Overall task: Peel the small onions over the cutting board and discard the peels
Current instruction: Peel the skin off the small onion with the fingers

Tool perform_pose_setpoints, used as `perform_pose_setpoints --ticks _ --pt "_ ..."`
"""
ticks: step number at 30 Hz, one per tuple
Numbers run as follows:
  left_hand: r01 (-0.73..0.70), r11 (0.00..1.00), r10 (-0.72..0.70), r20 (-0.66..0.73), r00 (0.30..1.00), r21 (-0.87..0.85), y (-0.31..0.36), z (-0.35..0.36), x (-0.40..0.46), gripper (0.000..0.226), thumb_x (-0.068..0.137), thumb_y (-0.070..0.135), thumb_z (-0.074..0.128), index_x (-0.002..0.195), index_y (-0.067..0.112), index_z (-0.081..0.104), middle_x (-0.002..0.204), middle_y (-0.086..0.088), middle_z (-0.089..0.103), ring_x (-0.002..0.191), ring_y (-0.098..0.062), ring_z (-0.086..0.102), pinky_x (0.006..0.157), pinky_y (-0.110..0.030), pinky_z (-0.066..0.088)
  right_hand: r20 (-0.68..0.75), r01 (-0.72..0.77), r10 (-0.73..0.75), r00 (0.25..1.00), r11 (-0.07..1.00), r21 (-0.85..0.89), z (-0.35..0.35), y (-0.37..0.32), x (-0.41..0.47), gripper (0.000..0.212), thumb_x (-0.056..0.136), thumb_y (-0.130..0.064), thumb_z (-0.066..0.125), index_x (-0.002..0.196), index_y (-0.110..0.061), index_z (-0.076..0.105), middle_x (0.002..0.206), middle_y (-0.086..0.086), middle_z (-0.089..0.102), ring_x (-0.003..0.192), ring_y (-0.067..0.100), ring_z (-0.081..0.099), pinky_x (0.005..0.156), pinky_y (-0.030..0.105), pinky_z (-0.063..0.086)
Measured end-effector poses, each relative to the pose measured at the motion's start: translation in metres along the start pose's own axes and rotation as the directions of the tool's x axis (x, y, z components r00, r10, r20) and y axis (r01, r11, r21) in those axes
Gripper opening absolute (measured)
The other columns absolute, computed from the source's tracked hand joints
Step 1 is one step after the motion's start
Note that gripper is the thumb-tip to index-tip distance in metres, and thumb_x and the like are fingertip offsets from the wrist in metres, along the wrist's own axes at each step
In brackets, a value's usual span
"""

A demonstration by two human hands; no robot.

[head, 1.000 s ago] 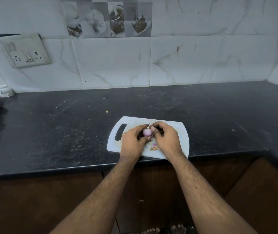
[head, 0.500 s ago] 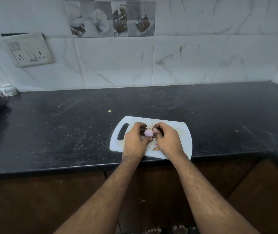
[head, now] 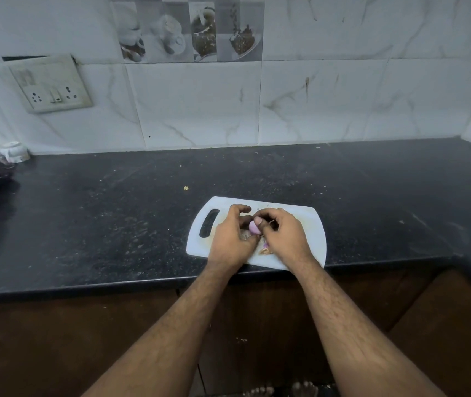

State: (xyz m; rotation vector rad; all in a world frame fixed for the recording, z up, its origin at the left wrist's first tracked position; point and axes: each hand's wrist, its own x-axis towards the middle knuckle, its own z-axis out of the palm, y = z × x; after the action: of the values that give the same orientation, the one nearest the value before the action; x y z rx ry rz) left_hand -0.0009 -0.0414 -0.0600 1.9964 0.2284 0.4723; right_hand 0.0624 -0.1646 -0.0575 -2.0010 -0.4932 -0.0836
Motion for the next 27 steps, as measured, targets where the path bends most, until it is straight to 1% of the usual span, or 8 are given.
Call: perform_pose_setpoints --ticks 2,7,12,15,18,22,24,27 --pt "0.008 1.0 -0.008 0.018 1.0 -0.005 0.0027 -0.0008 -0.0007 0.054 0.085 0.027 0.078 0.13 0.026 0.048 0.116 0.013 0.072 0.102 0.002 0.065 0.08 -0.013 0.044 -0.021 -0.02 0.021 1.0 0.999 0.026 -0.0016 -0.0006 0.0003 0.007 0.093 -0.026 0.07 0.093 -0.029 0.077 0.095 -0.014 0.074 0.086 0.003 0.069 0.074 0.021 0.055" --pt "0.023 1.0 -0.022 0.018 1.0 -0.014 0.0008 0.0007 0.0006 0.053 0.085 0.015 0.08 0.126 0.024 0.047 0.118 0.008 0.072 0.099 -0.002 0.067 0.086 -0.022 0.05 -0.059 -0.004 0.003 0.998 1.0 -0.012 -0.0027 0.0015 0.0003 0.012 0.095 -0.023 0.069 0.103 -0.02 0.078 0.097 -0.011 0.071 0.092 0.003 0.066 0.074 0.006 0.043" --pt "0.004 1.0 -0.004 0.018 1.0 0.001 -0.0008 0.0031 0.0 0.049 0.088 0.012 0.076 0.126 0.023 0.045 0.122 0.005 0.072 0.1 -0.007 0.069 0.088 -0.024 0.05 -0.089 0.029 -0.039 0.995 0.994 -0.107 0.0025 -0.0003 -0.0012 0.015 0.1 -0.018 0.061 0.104 -0.012 0.075 0.103 -0.003 0.069 0.096 0.013 0.063 0.087 0.025 0.05" --pt "0.002 1.0 -0.002 -0.019 1.0 0.019 -0.0031 0.0037 0.0018 0.048 0.088 0.013 0.077 0.124 0.022 0.046 0.119 0.004 0.073 0.097 -0.005 0.07 0.091 -0.028 0.053 -0.145 -0.03 0.011 0.989 0.992 -0.124 0.0007 0.0023 -0.0002 0.02 0.104 -0.018 0.054 0.109 -0.011 0.072 0.107 0.0 0.071 0.099 0.015 0.063 0.085 0.025 0.046" --pt "0.016 1.0 -0.015 -0.041 0.999 0.02 -0.0043 0.0032 0.0029 0.05 0.087 0.014 0.079 0.124 0.022 0.047 0.118 0.004 0.073 0.093 0.001 0.067 0.083 -0.017 0.05 -0.242 -0.107 0.094 0.966 0.993 -0.043 -0.0044 0.0044 -0.0004 0.021 0.105 -0.019 0.052 0.115 -0.012 0.07 0.107 0.001 0.073 0.097 0.014 0.064 0.081 0.023 0.043" --pt "0.031 0.999 -0.029 -0.046 0.998 0.03 -0.0041 0.0021 0.0034 0.05 0.086 0.012 0.079 0.124 0.022 0.048 0.118 0.005 0.073 0.089 0.014 0.061 0.071 -0.001 0.043 -0.191 -0.085 0.075 0.979 0.995 -0.044 -0.001 0.0007 -0.0049 0.038 0.099 0.003 0.045 0.12 -0.021 0.066 0.096 -0.007 0.072 0.089 0.008 0.067 0.072 0.013 0.05" --pt "0.025 0.999 -0.024 -0.051 0.998 0.02 -0.0049 0.0028 0.0038 0.05 0.085 0.011 0.079 0.123 0.022 0.049 0.116 0.004 0.074 0.085 0.019 0.062 0.071 0.002 0.042 -0.167 -0.065 0.054 0.984 0.996 -0.057 -0.0003 -0.0025 -0.0057 0.034 0.102 -0.003 0.046 0.123 -0.021 0.066 0.1 -0.01 0.07 0.092 0.006 0.065 0.07 0.005 0.042" --pt "0.019 1.0 -0.019 -0.054 0.998 0.011 -0.0063 0.0029 0.0041 0.049 0.086 0.011 0.078 0.123 0.024 0.049 0.117 0.006 0.075 0.09 0.018 0.063 0.074 0.001 0.044 -0.113 -0.017 0.014 0.993 1.0 -0.018 -0.0002 -0.0024 -0.0032 0.017 0.103 -0.024 0.057 0.109 -0.021 0.073 0.097 -0.012 0.073 0.093 0.005 0.067 0.075 0.014 0.047"
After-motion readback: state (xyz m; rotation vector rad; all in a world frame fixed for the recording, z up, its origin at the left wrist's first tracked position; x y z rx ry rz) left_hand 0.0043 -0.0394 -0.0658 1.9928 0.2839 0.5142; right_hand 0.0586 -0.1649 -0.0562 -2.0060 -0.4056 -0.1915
